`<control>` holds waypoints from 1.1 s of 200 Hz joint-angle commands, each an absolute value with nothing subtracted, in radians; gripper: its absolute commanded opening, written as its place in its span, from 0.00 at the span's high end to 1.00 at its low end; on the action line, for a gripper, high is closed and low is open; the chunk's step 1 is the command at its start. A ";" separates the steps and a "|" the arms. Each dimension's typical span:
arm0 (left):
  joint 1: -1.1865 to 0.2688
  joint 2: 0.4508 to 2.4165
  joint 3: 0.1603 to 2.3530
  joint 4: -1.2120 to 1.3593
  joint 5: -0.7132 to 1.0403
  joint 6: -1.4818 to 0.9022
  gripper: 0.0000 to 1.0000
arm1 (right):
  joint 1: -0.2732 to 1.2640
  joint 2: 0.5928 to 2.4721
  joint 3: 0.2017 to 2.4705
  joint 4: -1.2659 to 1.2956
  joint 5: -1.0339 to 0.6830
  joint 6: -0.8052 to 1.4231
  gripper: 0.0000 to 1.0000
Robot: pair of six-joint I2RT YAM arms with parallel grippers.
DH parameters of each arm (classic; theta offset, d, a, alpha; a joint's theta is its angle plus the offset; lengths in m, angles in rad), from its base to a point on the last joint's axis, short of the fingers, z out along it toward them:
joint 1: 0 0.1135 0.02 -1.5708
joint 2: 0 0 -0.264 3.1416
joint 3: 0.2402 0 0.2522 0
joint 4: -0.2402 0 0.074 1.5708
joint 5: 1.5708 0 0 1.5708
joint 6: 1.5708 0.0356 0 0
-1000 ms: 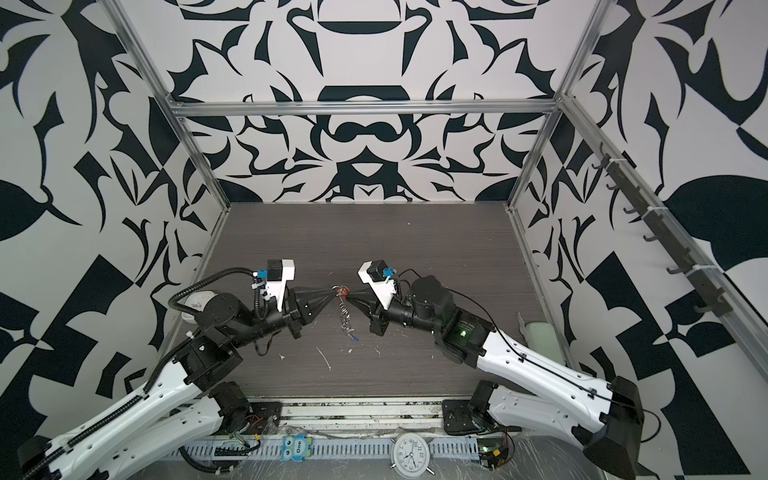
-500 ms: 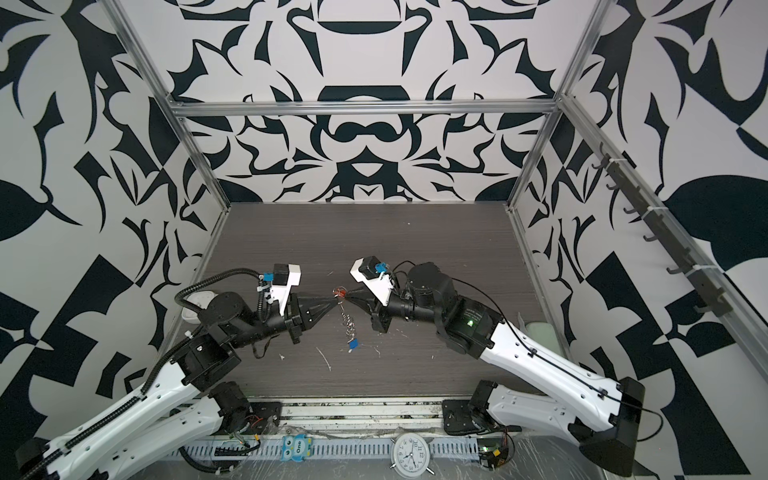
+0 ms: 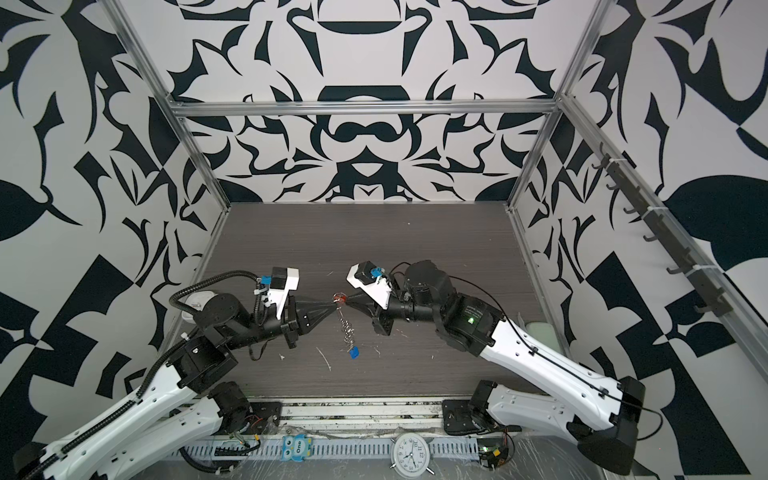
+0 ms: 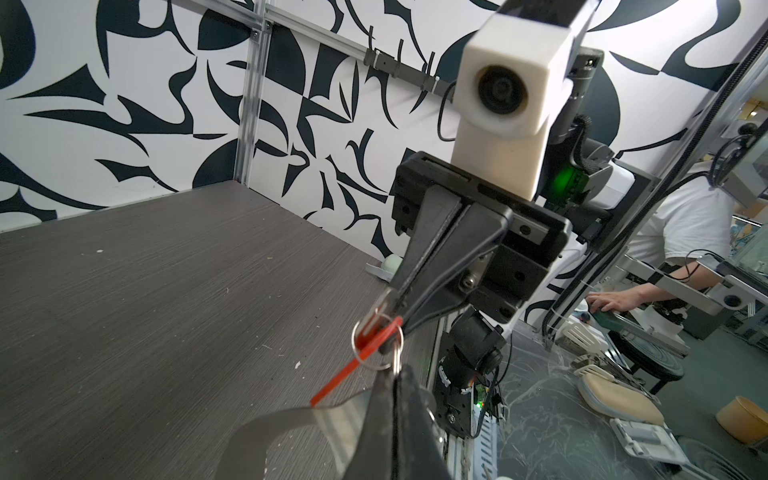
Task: Remove the keys from the keyring
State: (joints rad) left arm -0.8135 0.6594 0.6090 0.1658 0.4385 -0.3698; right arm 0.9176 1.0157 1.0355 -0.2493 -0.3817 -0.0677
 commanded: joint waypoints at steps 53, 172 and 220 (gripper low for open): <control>-0.816 0.618 0.644 0.227 0.527 -0.389 1.00 | 0.855 1.002 1.039 -0.215 -0.463 -0.066 1.00; -0.816 0.602 0.641 0.301 0.599 -0.445 1.00 | 0.825 1.026 1.018 -0.190 -0.560 -0.054 1.00; -0.816 0.598 0.634 0.325 0.586 -0.456 1.00 | 0.825 1.053 1.020 -0.199 -0.603 -0.052 1.00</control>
State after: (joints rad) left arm -0.8108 0.6270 0.6090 0.2291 0.5232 -0.4450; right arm 0.8436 1.0340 1.0271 -0.2268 -0.6247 -0.0723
